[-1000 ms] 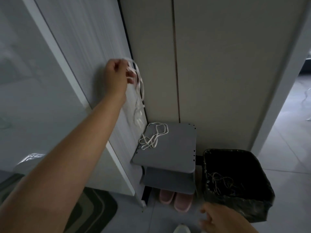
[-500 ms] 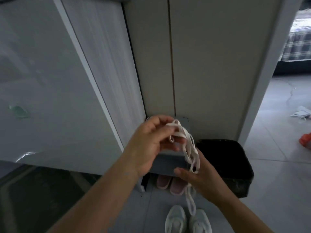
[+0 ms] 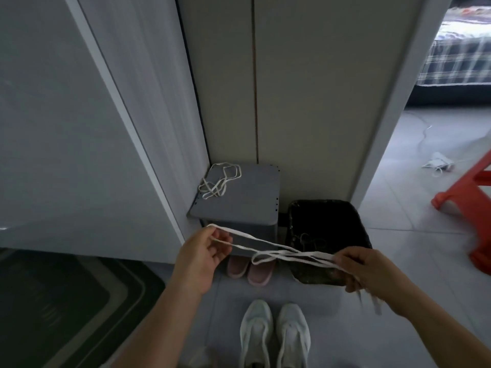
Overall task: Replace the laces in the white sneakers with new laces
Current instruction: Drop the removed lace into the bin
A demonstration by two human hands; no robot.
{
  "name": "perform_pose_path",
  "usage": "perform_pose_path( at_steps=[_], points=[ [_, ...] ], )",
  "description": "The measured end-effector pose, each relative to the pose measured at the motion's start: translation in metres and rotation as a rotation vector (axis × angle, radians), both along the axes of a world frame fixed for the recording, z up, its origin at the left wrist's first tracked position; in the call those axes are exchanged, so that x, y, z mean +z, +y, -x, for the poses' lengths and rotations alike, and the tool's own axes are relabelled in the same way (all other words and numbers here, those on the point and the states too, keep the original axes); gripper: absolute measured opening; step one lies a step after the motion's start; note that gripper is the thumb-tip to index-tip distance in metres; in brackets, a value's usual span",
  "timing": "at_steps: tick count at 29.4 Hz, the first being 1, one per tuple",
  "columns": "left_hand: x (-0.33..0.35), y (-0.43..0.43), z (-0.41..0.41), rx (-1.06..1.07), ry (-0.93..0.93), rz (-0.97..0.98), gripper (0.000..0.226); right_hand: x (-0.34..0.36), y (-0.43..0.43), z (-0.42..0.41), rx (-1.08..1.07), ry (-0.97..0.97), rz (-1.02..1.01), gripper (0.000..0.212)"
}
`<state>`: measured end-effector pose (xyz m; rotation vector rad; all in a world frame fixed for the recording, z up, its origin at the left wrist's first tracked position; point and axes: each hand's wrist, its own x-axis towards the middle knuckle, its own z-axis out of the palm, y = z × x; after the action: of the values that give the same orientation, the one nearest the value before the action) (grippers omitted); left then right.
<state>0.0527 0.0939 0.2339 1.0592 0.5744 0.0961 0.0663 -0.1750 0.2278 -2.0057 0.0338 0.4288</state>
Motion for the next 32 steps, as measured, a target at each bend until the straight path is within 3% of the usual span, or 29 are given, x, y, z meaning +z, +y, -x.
perform_pose_path(
  at_steps=[3, 6, 13, 15, 17, 18, 20, 22, 24, 26, 30, 32],
  points=[
    [-0.006, 0.0, -0.002, -0.039, 0.006, 0.157, 0.031, -0.009, -0.01, -0.001, 0.002, 0.057, 0.091, 0.022],
    [-0.009, 0.006, -0.004, -0.055, -0.023, 0.181, 0.032, -0.016, -0.015, -0.003, -0.024, 0.055, 0.161, 0.02],
    [-0.003, 0.022, -0.003, 0.051, -0.124, 0.039, 0.028, -0.027, -0.032, -0.011, 0.022, -0.051, 0.639, 0.023],
    [-0.002, 0.017, 0.001, -0.009, -0.116, -0.091, 0.026, -0.025, -0.033, -0.011, 0.073, -0.057, 0.878, 0.03],
    [-0.003, -0.001, 0.008, -0.204, -0.112, -0.297, 0.025, -0.023, -0.031, -0.009, 0.119, -0.129, 0.991, 0.033],
    [-0.003, -0.014, 0.013, -0.325, -0.122, -0.38, 0.025, -0.023, -0.027, -0.008, 0.135, -0.224, 0.939, 0.036],
    [-0.006, -0.04, 0.023, -0.564, -0.168, -0.461, 0.025, -0.02, -0.011, -0.002, 0.206, -0.391, 0.586, 0.046],
    [-0.009, -0.062, 0.027, -0.768, -0.22, -0.523, 0.021, -0.006, 0.016, 0.01, 0.342, -0.325, 0.201, 0.051],
    [-0.01, -0.074, 0.023, -0.829, -0.236, -0.558, 0.016, 0.001, 0.031, 0.018, 0.418, -0.236, 0.018, 0.035],
    [-0.009, -0.073, 0.014, -0.766, -0.225, -0.549, 0.009, 0.008, 0.028, 0.013, 0.319, -0.213, -0.053, 0.01],
    [-0.014, -0.045, -0.002, -0.694, -0.086, -0.717, 0.01, 0.01, -0.016, -0.011, -0.108, -0.163, -0.04, 0.016],
    [-0.016, -0.025, -0.005, -0.672, -0.01, -0.8, 0.013, 0.005, -0.038, -0.018, -0.196, -0.15, 0.108, 0.016]
  ],
)
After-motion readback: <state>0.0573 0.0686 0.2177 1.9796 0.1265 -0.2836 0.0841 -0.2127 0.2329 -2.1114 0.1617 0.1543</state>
